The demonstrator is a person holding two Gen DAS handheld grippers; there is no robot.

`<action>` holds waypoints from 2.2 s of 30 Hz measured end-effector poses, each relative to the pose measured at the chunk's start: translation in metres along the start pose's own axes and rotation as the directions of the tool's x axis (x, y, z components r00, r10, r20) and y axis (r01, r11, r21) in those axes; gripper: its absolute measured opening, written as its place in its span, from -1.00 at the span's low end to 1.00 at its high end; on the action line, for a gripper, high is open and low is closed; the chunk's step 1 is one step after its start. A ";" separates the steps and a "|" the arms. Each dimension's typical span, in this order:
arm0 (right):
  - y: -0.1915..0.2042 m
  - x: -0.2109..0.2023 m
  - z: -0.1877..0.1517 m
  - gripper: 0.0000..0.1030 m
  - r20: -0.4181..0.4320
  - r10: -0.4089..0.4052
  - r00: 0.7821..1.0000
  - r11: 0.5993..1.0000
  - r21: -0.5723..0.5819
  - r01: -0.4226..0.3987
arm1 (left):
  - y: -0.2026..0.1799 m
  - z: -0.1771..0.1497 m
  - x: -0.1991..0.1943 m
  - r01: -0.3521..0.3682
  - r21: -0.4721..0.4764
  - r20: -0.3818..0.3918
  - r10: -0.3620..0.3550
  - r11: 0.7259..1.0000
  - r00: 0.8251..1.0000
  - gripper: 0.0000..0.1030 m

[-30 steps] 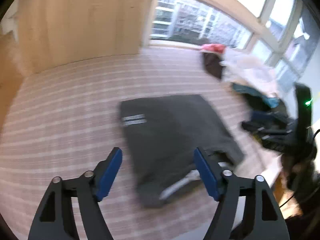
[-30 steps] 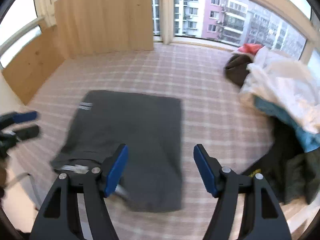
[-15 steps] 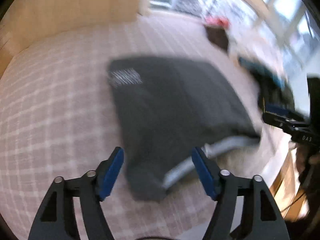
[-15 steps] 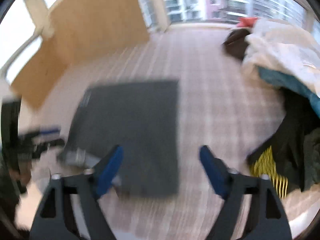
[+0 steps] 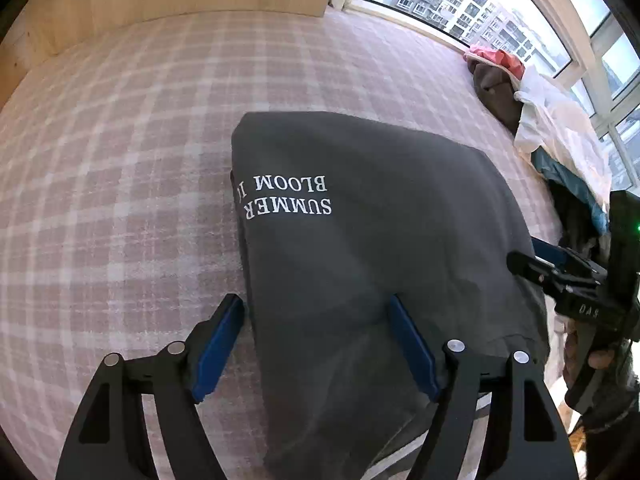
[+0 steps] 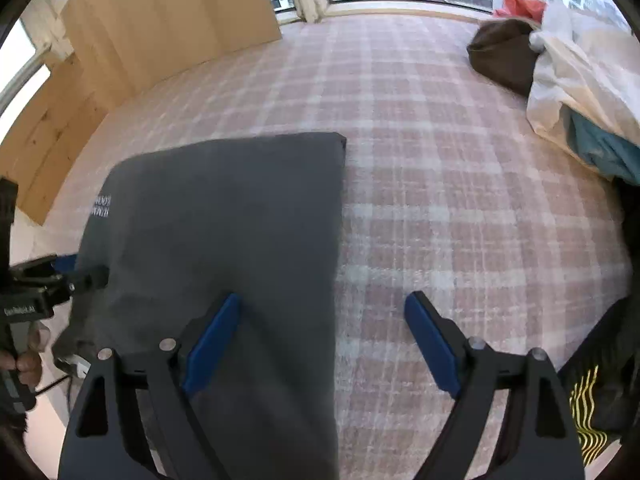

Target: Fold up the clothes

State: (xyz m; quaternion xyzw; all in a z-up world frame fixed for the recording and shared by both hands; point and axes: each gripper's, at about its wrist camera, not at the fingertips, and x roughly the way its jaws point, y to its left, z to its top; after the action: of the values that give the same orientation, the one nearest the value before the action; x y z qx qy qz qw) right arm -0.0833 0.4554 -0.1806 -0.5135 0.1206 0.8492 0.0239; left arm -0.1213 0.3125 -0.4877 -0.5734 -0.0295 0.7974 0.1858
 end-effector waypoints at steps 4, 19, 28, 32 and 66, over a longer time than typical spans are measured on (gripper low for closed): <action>0.001 0.005 0.002 0.64 -0.012 0.005 1.000 0.999 -0.033 -0.005 | -0.012 -0.005 0.029 -0.030 0.020 0.005 0.030 0.999 1.000 0.40; -0.003 0.007 0.016 -0.71 -0.013 0.295 0.955 0.955 -0.021 -0.295 | -0.051 -0.018 0.127 -0.004 0.044 0.081 0.000 0.999 0.997 -0.56; 0.025 -0.029 0.045 -0.74 0.064 0.366 0.928 0.929 -0.079 -0.361 | -0.055 -0.014 0.147 0.091 0.037 0.158 -0.095 0.995 0.983 -0.71; 0.038 -0.025 0.038 -0.73 0.036 0.270 0.962 0.958 -0.104 -0.265 | -0.057 -0.004 0.155 0.080 0.075 0.147 -0.091 0.994 0.985 -0.70; 0.395 0.151 0.246 -0.73 0.083 0.259 0.962 0.954 -0.178 -0.241 | 0.322 0.168 0.024 -0.063 0.072 0.223 0.045 0.995 0.974 -0.69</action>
State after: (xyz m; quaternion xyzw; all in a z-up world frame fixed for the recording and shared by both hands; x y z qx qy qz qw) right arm -0.4325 0.1158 -0.1329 -0.4489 0.1118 0.8783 -0.1205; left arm -0.3672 0.0493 -0.5358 -0.4740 -0.0031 0.8615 0.1820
